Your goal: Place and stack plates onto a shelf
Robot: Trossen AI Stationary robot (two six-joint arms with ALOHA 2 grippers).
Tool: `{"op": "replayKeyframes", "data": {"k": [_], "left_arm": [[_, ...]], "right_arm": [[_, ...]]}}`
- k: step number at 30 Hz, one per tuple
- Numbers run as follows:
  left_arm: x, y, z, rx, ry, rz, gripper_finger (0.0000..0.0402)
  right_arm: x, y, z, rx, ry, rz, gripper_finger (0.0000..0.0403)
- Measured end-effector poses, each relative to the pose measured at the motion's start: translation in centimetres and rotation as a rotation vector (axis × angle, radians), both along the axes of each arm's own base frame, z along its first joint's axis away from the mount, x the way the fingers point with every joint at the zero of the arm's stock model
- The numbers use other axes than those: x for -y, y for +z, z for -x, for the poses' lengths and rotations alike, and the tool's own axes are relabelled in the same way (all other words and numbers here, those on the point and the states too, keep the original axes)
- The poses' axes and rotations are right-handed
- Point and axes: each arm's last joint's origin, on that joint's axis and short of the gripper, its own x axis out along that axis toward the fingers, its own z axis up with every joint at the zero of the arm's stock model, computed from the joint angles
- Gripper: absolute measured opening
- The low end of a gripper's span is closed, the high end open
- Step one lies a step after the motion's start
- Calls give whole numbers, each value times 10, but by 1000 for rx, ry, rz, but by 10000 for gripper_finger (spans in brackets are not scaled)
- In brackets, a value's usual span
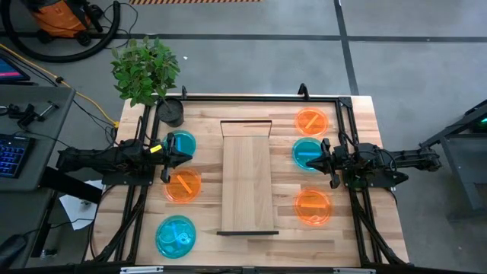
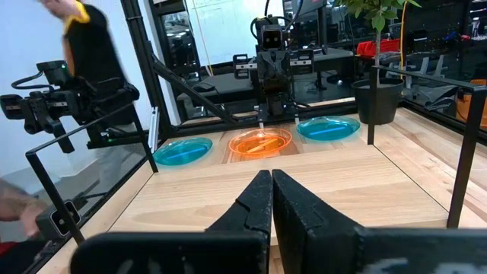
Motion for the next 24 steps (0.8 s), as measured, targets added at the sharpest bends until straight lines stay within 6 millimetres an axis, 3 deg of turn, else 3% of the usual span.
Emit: {"op": "replayKeyframes", "data": {"k": [21, 24], "left_arm": [[0, 0, 0, 0, 0, 0, 1], [0, 0, 0, 0, 0, 0, 1]], "right_arm": [[0, 0, 0, -1, 0, -1, 0], [0, 0, 0, -7, 1, -94, 0]]}}
